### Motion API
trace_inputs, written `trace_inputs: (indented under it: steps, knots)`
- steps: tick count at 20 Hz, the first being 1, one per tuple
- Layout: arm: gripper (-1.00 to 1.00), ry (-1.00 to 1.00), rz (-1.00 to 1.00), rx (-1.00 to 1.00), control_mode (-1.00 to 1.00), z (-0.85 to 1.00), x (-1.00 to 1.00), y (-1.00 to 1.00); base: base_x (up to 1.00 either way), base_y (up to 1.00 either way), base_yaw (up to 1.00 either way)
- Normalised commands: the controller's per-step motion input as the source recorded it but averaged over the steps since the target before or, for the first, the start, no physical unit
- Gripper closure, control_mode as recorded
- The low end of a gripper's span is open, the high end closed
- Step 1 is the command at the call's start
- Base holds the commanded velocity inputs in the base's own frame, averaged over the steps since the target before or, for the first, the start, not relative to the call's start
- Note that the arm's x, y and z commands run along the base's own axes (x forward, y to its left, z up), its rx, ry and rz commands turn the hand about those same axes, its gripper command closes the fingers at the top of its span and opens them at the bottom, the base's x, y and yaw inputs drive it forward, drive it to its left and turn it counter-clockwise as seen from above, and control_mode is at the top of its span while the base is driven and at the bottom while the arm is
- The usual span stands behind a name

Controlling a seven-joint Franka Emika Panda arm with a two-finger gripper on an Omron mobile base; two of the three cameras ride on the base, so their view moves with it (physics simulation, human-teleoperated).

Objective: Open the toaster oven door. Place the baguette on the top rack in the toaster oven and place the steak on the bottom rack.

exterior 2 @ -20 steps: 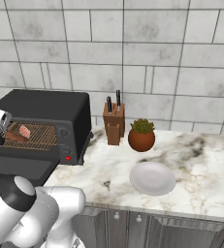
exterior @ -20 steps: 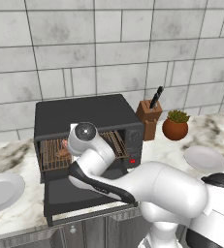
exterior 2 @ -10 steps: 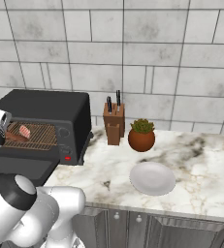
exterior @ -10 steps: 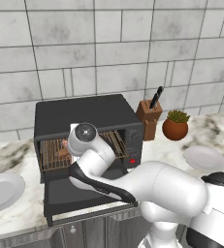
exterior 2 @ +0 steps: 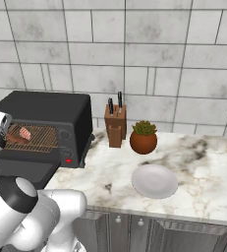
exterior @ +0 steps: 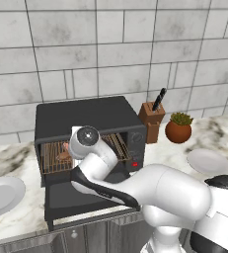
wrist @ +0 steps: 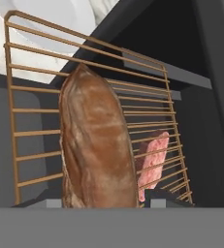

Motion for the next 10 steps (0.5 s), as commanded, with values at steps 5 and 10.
trace_inputs:
  steps: [5,10]
  knots:
    - [-1.0,0.0,0.0,0.0,-1.0,-0.19,-0.03,0.0,0.0,0.0,0.0]
    - [-1.0,0.0,0.0,0.0,-1.0,-0.04,-0.04,0.0,0.0,0.0,0.0]
